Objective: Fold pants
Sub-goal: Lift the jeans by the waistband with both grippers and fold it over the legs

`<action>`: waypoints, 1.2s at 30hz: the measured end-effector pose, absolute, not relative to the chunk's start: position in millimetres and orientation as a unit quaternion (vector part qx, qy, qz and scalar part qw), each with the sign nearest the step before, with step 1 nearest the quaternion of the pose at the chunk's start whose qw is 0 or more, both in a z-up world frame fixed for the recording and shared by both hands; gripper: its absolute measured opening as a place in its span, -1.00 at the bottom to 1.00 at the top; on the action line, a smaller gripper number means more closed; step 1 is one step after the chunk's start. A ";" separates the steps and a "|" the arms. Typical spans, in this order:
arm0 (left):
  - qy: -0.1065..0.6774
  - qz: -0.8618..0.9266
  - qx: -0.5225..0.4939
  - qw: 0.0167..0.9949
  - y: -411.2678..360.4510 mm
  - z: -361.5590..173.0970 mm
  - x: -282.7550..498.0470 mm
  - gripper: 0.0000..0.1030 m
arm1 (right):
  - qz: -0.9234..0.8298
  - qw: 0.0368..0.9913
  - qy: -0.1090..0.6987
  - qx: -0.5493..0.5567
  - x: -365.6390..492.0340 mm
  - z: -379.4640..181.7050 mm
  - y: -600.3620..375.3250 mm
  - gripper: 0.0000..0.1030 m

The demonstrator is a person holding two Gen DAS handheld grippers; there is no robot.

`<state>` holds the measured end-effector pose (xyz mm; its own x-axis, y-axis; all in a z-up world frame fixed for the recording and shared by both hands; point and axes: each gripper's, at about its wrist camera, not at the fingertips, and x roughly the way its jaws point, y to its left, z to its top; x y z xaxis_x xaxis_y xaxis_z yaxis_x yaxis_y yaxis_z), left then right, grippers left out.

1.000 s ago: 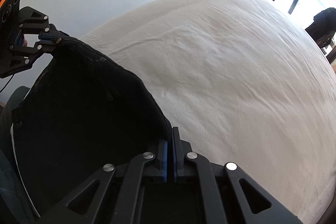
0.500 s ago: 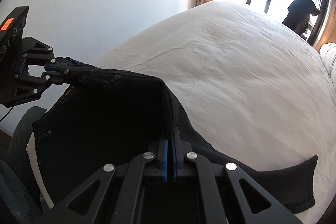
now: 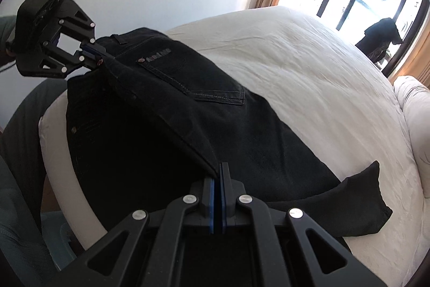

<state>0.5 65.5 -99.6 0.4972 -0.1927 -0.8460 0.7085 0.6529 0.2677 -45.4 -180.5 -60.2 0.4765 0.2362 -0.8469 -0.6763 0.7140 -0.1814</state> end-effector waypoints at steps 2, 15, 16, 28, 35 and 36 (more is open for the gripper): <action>0.418 -0.282 0.329 0.798 61.9 -107.6 -4.3 -0.93 | 0.272 0.815 0.424 -0.287 -61.5 -70.8 -171.2 -0.92; 0.420 -0.315 0.381 0.761 50.5 -127.5 -27.7 -0.93 | 0.251 0.781 0.406 -0.403 -126.3 -132.2 -138.7 -0.92; 0.421 -0.318 0.383 0.759 51.9 -131.5 -28.3 -0.94 | 0.248 0.777 0.403 -0.415 -129.8 -135.4 -136.9 -0.92; 0.418 -0.344 0.383 0.748 40.4 -143.4 -34.3 -0.94 | 0.236 0.778 0.409 -0.415 -150.3 -145.8 -145.1 -0.91; 0.416 -0.353 0.381 0.747 43.9 -141.4 -33.3 -0.94 | 0.232 0.778 0.413 -0.414 -167.1 -150.1 -145.6 -0.91; 0.415 -0.354 0.380 0.747 43.0 -141.6 -32.2 -0.94 | 0.232 0.778 0.413 -0.413 -169.0 -151.2 -145.3 -0.91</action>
<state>-32.2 43.0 -141.6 0.4046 -0.2129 -0.8894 0.8443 0.4605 0.2739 -169.0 -145.3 -151.2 0.5507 0.0197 -0.8345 -0.7023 0.5512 -0.4505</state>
